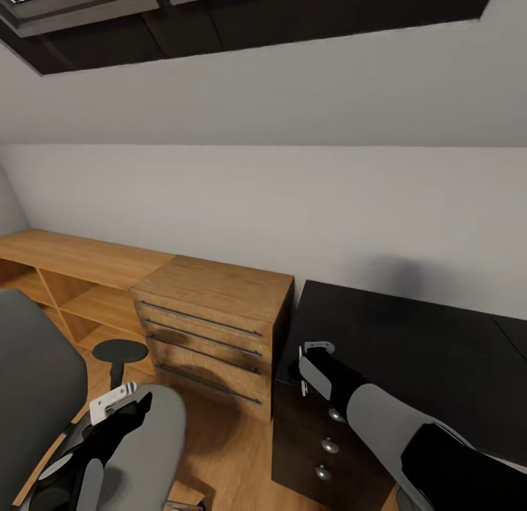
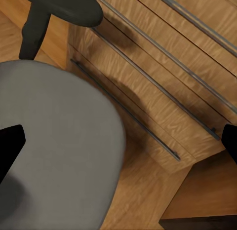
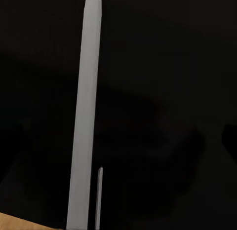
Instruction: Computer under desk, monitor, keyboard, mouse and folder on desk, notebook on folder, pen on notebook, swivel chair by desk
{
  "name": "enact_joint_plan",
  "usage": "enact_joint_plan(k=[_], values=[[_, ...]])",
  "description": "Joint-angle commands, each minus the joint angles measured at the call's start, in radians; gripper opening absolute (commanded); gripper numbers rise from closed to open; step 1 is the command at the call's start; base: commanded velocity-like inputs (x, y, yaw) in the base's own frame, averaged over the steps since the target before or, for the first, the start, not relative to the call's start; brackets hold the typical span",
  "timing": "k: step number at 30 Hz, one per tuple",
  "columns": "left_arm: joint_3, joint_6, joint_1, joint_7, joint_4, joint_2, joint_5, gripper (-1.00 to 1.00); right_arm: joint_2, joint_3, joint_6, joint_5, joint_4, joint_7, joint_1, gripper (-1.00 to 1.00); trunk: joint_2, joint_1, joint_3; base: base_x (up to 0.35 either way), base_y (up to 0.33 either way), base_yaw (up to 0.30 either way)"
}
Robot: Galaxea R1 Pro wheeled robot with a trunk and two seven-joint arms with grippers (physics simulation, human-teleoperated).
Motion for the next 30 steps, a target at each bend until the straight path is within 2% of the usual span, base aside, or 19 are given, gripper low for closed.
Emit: enact_joint_plan(k=[1, 8, 16, 30], values=[[0.002, 0.006, -0.001, 0.003, -0.001, -0.001, 0.01, 1.0, -0.001, 0.009, 0.003, -0.009, -0.002, -0.007, -0.001, 1.0, -0.001, 0.0, -0.001, 0.0, 0.0, 0.0], [0.003, 0.006, -0.001, 0.003, -0.001, -0.001, 0.01, 1.0, -0.001, 0.009, 0.003, -0.009, -0.002, -0.008, -0.001, 1.0, -0.001, 0.0, -0.001, 0.0, 0.0, 0.0], [0.01, 0.007, -0.001, 0.003, -0.001, -0.001, 0.01, 1.0, -0.001, 0.008, 0.003, -0.009, -0.002, -0.008, -0.001, 1.0, -0.057, 0.031, -0.026, 0.0, 0.0, 0.0], [0.013, 0.007, -0.001, 0.003, -0.001, -0.001, 0.01, 1.0, -0.001, 0.009, 0.003, -0.009, -0.002, -0.008, -0.001, 1.0, -0.057, 0.031, -0.026, 0.0, 0.0, 0.0]])
